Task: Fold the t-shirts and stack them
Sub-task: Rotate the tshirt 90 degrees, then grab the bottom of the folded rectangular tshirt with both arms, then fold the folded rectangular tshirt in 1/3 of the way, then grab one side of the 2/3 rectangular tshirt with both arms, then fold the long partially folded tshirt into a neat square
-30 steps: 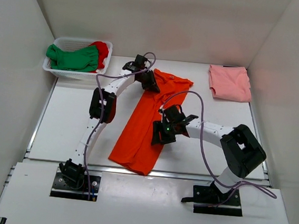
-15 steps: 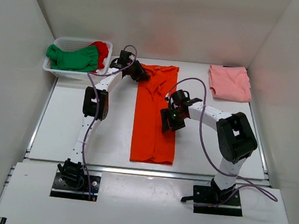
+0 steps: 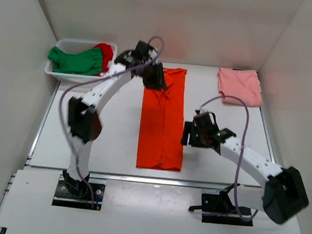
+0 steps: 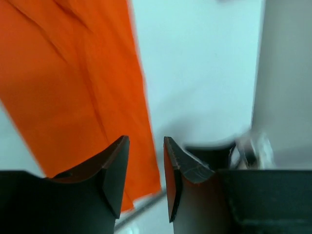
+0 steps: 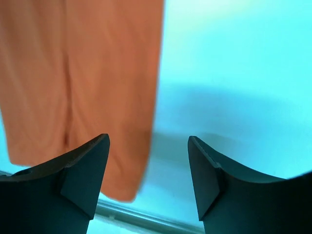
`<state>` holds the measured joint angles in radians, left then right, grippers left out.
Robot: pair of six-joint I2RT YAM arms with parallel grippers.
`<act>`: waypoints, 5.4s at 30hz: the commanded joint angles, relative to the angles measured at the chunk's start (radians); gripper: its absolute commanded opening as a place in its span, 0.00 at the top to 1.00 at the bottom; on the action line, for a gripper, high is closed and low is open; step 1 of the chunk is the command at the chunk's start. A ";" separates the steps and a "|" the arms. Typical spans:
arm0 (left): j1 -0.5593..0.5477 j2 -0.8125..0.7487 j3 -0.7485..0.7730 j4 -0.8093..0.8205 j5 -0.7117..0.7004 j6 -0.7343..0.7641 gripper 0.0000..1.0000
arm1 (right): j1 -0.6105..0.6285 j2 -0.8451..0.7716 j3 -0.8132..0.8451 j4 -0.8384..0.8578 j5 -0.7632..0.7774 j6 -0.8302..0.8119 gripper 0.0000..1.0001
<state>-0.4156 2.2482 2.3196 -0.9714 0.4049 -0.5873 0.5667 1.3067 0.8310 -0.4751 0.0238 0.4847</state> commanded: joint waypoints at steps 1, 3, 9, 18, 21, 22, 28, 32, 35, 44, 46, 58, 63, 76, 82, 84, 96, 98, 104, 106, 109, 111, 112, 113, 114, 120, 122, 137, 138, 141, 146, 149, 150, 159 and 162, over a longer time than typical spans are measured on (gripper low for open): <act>-0.069 -0.452 -0.738 0.119 -0.154 0.083 0.55 | 0.061 -0.160 -0.203 0.038 0.110 0.254 0.37; -0.020 -0.668 -1.209 0.342 -0.071 -0.038 0.56 | 0.082 -0.260 -0.276 0.036 0.107 0.290 0.37; -0.089 -1.076 -1.725 0.552 -0.133 -0.172 0.51 | 0.084 -0.458 -0.423 0.021 0.064 0.373 0.37; -0.167 -1.260 -1.956 0.775 -0.146 -0.291 0.49 | 0.196 -0.492 -0.560 0.136 0.041 0.580 0.41; -0.215 -1.248 -1.971 0.826 -0.170 -0.342 0.48 | 0.240 -0.453 -0.570 0.188 0.034 0.614 0.41; -0.227 -1.245 -1.974 0.836 -0.173 -0.348 0.48 | 0.252 -0.443 -0.564 0.194 0.034 0.623 0.41; -0.297 -1.133 -1.918 0.787 -0.210 -0.344 0.48 | 0.314 -0.339 -0.517 0.188 0.045 0.629 0.45; -0.360 -1.046 -1.849 0.706 -0.245 -0.344 0.49 | 0.343 -0.307 -0.529 0.191 0.042 0.641 0.47; -0.384 -1.000 -1.838 0.714 -0.248 -0.351 0.60 | 0.346 -0.285 -0.521 0.185 0.027 0.620 0.62; -0.417 -1.024 -1.856 0.626 -0.268 -0.333 1.00 | 0.369 -0.305 -0.484 0.072 -0.015 0.499 1.00; -0.427 -1.035 -1.858 0.605 -0.268 -0.338 1.00 | 0.366 -0.320 -0.477 0.052 -0.054 0.482 1.00; -0.154 -0.857 -1.444 0.465 -0.065 -0.146 1.00 | -0.011 -0.134 -0.065 -0.059 -0.353 0.031 1.00; -0.040 -0.653 -1.221 0.424 0.017 -0.069 1.00 | -0.108 0.100 0.179 -0.077 -0.406 -0.129 1.00; 0.116 -0.259 -0.829 0.404 0.064 -0.022 1.00 | -0.260 0.563 0.652 -0.143 -0.351 -0.212 1.00; 0.147 -0.180 -0.763 0.486 0.063 -0.077 1.00 | -0.300 0.661 0.703 -0.034 -0.377 -0.224 0.84; 0.170 -0.171 -0.773 0.589 0.086 -0.141 0.94 | -0.315 0.667 0.689 0.032 -0.392 -0.210 0.73; 0.226 -0.381 -1.169 1.023 0.171 -0.304 0.47 | -0.311 0.362 0.325 0.177 -0.176 -0.011 0.29; 0.196 -0.446 -1.261 0.947 0.103 -0.235 0.46 | -0.285 0.281 0.214 0.219 -0.160 0.043 0.36; 0.042 -0.614 -1.452 0.846 -0.148 -0.193 0.44 | -0.136 0.131 -0.064 0.332 -0.027 0.256 0.44; 0.025 -0.647 -1.520 0.885 -0.201 -0.230 0.43 | -0.101 0.118 -0.117 0.362 -0.001 0.319 0.43; 0.000 -0.674 -1.579 0.909 -0.271 -0.272 0.43 | -0.091 0.137 -0.135 0.398 0.010 0.359 0.40; -0.018 -0.679 -1.574 0.889 -0.303 -0.273 0.43 | -0.093 0.153 -0.136 0.430 -0.015 0.370 0.40; -0.028 -0.679 -1.569 0.884 -0.317 -0.272 0.43 | -0.096 0.158 -0.141 0.440 -0.016 0.376 0.41; -0.026 -0.671 -1.579 0.901 -0.322 -0.282 0.43 | -0.094 0.173 -0.136 0.444 -0.012 0.379 0.41; -0.026 -0.676 -1.585 0.905 -0.316 -0.295 0.42 | -0.096 0.184 -0.136 0.451 -0.019 0.384 0.44; -0.052 -0.608 -1.560 0.947 -0.325 -0.321 0.43 | -0.088 0.246 -0.109 0.469 -0.056 0.388 0.58; -0.060 -0.595 -1.559 0.959 -0.319 -0.333 0.48 | -0.070 0.255 -0.096 0.457 -0.055 0.387 0.68; -0.313 -1.056 -1.822 0.582 -0.325 -0.337 1.00 | 0.107 -0.141 -0.228 0.038 -0.033 0.261 1.00; -0.334 -1.084 -1.841 0.585 -0.327 -0.368 1.00 | 0.126 -0.165 -0.237 0.012 -0.035 0.267 1.00; -0.425 -1.193 -1.870 0.559 -0.345 -0.454 1.00 | 0.159 -0.257 -0.245 -0.043 -0.044 0.276 1.00; -0.366 -1.320 -1.827 0.491 -0.344 -0.462 1.00 | 0.156 -0.293 -0.156 -0.123 -0.105 0.233 1.00; -0.275 -1.361 -1.754 0.456 -0.325 -0.422 1.00 | 0.115 -0.253 -0.052 -0.160 -0.156 0.165 1.00; -0.226 -1.357 -1.726 0.453 -0.315 -0.404 1.00 | 0.108 -0.223 0.000 -0.161 -0.183 0.134 1.00; 0.030 -1.221 -1.542 0.491 -0.184 -0.306 1.00 | -0.046 0.078 0.374 -0.215 -0.289 -0.061 1.00; 0.100 -1.124 -1.473 0.522 -0.169 -0.273 1.00 | -0.080 0.181 0.477 -0.218 -0.298 -0.109 1.00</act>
<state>-0.3683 1.0729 0.7818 -0.4774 0.2008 -0.9165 0.5190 1.4277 1.2201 -0.6689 -0.2451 0.4683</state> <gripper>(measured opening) 0.023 0.007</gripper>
